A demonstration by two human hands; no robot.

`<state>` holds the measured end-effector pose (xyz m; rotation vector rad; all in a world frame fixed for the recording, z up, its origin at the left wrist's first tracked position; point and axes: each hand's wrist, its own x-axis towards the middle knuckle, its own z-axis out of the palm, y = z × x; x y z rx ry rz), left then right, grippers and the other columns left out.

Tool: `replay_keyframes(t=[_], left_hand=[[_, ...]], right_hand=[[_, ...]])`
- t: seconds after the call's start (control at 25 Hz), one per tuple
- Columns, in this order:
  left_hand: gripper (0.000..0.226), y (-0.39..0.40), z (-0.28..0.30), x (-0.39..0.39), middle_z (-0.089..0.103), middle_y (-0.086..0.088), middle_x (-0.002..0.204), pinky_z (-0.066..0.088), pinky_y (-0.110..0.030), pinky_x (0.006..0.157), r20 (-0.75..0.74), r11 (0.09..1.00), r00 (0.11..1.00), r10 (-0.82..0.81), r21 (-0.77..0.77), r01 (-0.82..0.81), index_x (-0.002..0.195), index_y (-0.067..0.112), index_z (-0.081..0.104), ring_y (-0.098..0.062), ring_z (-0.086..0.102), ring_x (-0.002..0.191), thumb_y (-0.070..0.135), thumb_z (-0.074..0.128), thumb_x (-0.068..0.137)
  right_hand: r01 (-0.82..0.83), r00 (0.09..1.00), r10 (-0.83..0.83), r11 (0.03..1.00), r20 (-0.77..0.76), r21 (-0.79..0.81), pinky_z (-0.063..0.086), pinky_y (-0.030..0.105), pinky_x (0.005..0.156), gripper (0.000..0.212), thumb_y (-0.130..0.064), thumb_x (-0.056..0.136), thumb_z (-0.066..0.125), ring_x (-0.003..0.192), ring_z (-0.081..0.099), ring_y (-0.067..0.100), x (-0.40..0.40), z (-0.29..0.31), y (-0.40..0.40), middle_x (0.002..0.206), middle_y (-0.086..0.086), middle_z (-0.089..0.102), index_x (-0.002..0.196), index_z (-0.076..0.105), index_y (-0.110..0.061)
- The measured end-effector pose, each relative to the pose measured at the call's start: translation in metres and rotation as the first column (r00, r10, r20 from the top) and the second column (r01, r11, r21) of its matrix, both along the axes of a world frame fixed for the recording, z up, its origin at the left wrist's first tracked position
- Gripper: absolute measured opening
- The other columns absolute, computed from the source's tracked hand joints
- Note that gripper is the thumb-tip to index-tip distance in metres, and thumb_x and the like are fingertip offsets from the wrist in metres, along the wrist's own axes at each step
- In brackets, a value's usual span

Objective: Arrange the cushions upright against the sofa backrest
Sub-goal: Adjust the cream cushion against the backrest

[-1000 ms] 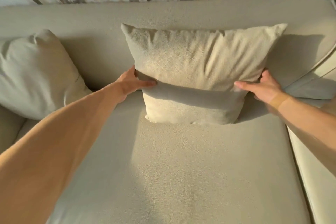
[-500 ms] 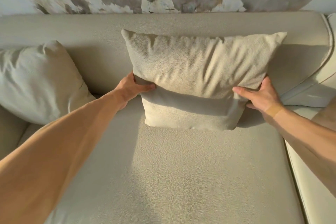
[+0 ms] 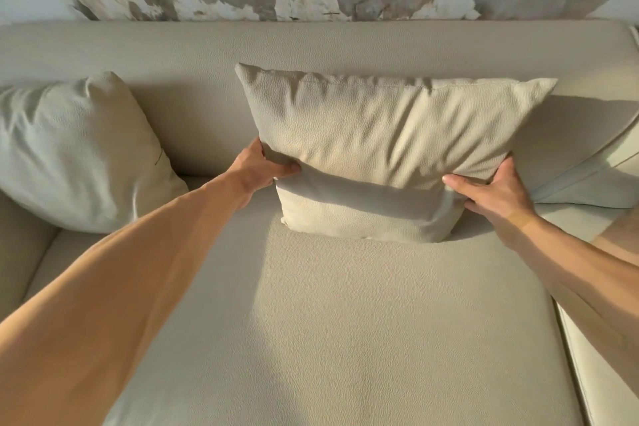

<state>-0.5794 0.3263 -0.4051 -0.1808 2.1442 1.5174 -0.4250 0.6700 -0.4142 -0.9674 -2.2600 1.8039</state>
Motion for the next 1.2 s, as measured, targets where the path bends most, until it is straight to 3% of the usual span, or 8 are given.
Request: replay_keyframes(t=[0.24, 0.36, 0.56, 0.8, 0.88, 0.96, 1.04, 1.2], left_hand=[[0.067, -0.014, 0.001, -0.006, 0.063, 0.009, 0.122, 0.051, -0.034, 0.087, 0.014, 1.000, 1.000, 0.022, -0.016, -0.022, 0.125, 0.028, 0.053, -0.014, 0.057, 0.115, 0.013, 0.086, 0.069], [0.070, -0.009, 0.001, -0.004, 0.063, 0.009, 0.123, 0.052, -0.042, 0.094, 0.031, 1.000, 0.999, 0.015, -0.003, -0.015, 0.125, 0.028, 0.052, -0.016, 0.058, 0.116, 0.014, 0.088, 0.066], [0.072, 0.013, 0.000, 0.002, 0.062, 0.009, 0.124, 0.054, -0.044, 0.094, 0.037, 0.998, 0.997, -0.061, 0.006, 0.061, 0.128, 0.028, 0.051, -0.016, 0.059, 0.116, 0.017, 0.088, 0.067], [0.078, 0.021, -0.005, 0.003, 0.058, 0.007, 0.126, 0.053, -0.028, 0.077, -0.010, 0.995, 0.998, -0.061, -0.079, 0.060, 0.137, 0.026, 0.044, -0.016, 0.055, 0.115, 0.020, 0.085, 0.071], [0.079, 0.022, -0.007, 0.004, 0.058, 0.006, 0.126, 0.052, -0.037, 0.092, -0.016, 0.991, 0.998, -0.067, -0.114, 0.065, 0.138, 0.027, 0.042, -0.018, 0.054, 0.117, 0.025, 0.085, 0.072], [0.077, 0.020, -0.009, 0.006, 0.059, 0.004, 0.126, 0.046, -0.044, 0.103, -0.025, 0.983, 0.996, -0.080, -0.170, 0.075, 0.135, 0.026, 0.045, -0.021, 0.055, 0.119, 0.033, 0.085, 0.070], [0.070, 0.017, -0.009, 0.012, 0.059, 0.002, 0.126, 0.045, -0.042, 0.102, -0.050, 0.970, 0.995, -0.084, -0.235, 0.070, 0.131, 0.023, 0.047, -0.022, 0.055, 0.119, 0.039, 0.082, 0.073], [0.065, 0.022, 0.003, 0.025, 0.056, 0.001, 0.128, 0.040, -0.032, 0.089, -0.119, 0.947, 0.989, -0.086, -0.317, 0.045, 0.134, 0.019, 0.044, -0.020, 0.053, 0.117, 0.042, 0.074, 0.081]], right_hand=[[-0.039, 0.999, 0.036, 0.996, -0.038, -0.078, 0.049, 0.052, 0.100, 0.074, -0.039, 0.055, 0.092, 0.111, 0.064, 0.017, -0.004, 0.000, -0.015, 0.118, -0.012, 0.065, 0.112, 0.046, -0.036], [-0.043, 0.999, 0.043, 0.999, -0.008, -0.031, 0.049, 0.051, 0.101, 0.082, -0.045, 0.053, 0.090, 0.113, 0.062, 0.017, -0.005, 0.005, -0.006, 0.118, -0.016, 0.062, 0.119, 0.042, -0.035], [-0.044, 0.997, 0.042, 0.998, 0.059, 0.034, 0.046, 0.052, 0.103, 0.103, -0.069, 0.033, 0.087, 0.117, 0.060, 0.017, 0.004, 0.007, 0.018, 0.125, -0.014, 0.061, 0.121, 0.041, -0.039], [-0.081, 0.982, 0.068, 0.994, 0.176, 0.068, 0.041, 0.056, 0.106, 0.128, -0.076, 0.028, 0.081, 0.128, 0.051, 0.025, -0.002, -0.001, 0.025, 0.142, -0.008, 0.051, 0.138, 0.029, -0.036], [-0.057, 0.973, 0.035, 0.994, 0.227, 0.091, 0.042, 0.055, 0.105, 0.122, -0.072, 0.037, 0.083, 0.129, 0.050, 0.027, -0.001, 0.008, 0.019, 0.143, -0.004, 0.050, 0.139, 0.030, -0.031], [-0.091, 0.958, 0.036, 0.979, 0.285, 0.183, 0.043, 0.046, 0.103, 0.097, -0.057, 0.065, 0.081, 0.126, 0.051, 0.033, 0.002, 0.017, 0.011, 0.140, 0.006, 0.053, 0.138, 0.033, -0.015], [-0.155, 0.940, 0.034, 0.928, 0.339, 0.337, 0.041, 0.039, 0.093, 0.075, -0.046, 0.082, 0.072, 0.123, 0.053, 0.037, 0.005, 0.017, 0.009, 0.136, 0.016, 0.055, 0.134, 0.037, -0.004], [-0.255, 0.929, 0.089, 0.857, 0.359, 0.448, 0.040, 0.042, 0.091, 0.078, -0.042, 0.090, 0.062, 0.127, 0.048, 0.043, 0.009, 0.028, 0.008, 0.143, 0.027, 0.045, 0.142, 0.028, 0.007]])
